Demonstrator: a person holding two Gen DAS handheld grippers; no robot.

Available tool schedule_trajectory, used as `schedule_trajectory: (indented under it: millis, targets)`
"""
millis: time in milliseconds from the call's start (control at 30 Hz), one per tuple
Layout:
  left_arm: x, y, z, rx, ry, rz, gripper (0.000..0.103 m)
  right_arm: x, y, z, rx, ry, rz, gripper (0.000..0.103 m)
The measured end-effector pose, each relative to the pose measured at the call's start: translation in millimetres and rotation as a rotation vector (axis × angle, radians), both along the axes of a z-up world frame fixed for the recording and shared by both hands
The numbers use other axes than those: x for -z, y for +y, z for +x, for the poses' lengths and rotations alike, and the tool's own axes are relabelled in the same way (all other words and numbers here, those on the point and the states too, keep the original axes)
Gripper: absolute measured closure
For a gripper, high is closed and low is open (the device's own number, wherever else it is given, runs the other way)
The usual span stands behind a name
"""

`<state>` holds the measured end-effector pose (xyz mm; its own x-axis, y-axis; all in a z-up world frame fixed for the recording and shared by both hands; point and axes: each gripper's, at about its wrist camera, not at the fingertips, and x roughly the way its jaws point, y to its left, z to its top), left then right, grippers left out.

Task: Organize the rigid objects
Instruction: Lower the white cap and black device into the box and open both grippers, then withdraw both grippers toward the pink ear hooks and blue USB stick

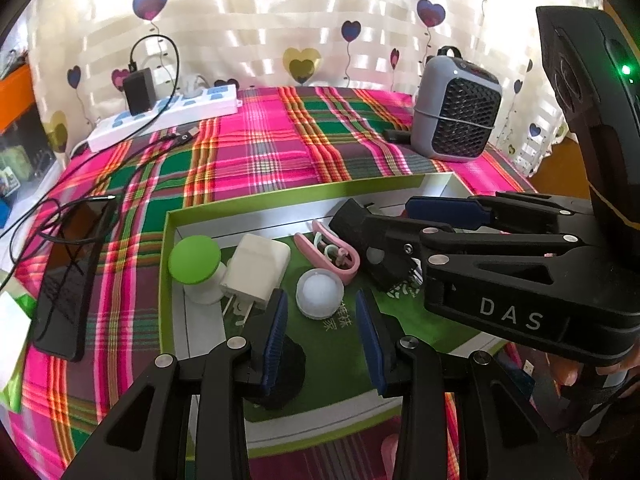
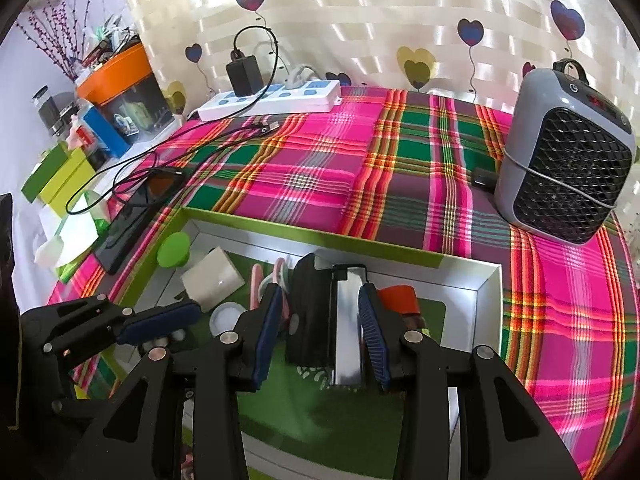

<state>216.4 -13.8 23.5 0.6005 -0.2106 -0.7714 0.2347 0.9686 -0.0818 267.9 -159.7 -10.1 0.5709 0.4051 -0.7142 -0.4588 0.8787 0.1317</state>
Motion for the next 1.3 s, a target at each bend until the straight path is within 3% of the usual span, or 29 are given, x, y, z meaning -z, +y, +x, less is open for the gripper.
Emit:
schedule_trajectory:
  millis: [733, 1300]
  targets:
    - [-26, 7, -53, -0.006, -0.062, -0.028, 0.068, -12, -13, -57, 0.029, -0.061, 0.034, 0.062]
    - [-28, 16, -97, -0.016, -0.092, -0.049, 0.068, -10, -30, -103, 0.055, -0.101, 0.047, 0.062]
